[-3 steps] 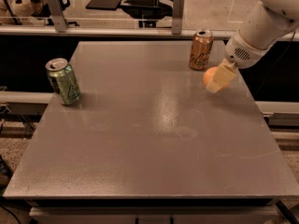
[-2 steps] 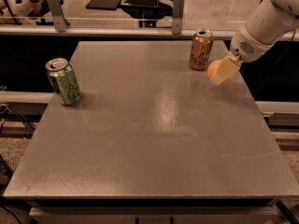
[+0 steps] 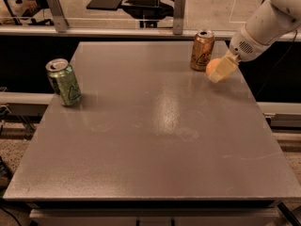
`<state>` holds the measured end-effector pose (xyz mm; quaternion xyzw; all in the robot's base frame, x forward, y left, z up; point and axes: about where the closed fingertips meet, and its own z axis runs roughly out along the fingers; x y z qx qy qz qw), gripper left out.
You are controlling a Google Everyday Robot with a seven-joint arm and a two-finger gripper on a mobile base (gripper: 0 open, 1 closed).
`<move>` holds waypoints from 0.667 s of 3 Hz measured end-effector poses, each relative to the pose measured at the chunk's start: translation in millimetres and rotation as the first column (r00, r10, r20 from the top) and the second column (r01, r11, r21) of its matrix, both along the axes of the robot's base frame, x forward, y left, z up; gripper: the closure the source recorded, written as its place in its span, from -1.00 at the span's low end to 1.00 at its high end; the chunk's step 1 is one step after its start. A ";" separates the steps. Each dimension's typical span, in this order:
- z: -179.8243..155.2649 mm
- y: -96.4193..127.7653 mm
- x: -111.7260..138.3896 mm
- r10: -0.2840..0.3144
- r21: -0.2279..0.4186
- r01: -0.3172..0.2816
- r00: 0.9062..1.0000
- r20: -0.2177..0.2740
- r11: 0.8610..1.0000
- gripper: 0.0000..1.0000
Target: Move orange near orange can
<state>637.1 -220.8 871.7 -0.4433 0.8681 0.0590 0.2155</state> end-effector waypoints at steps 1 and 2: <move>-6.8 3.6 6.1 0.013 0.008 -0.013 1.000 -0.001 1.000 0.74; -17.6 9.2 9.9 0.020 0.008 -0.020 1.000 -0.002 1.000 0.12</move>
Offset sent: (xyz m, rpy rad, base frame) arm 0.0116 0.0110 -0.0230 0.0005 -0.0058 0.0193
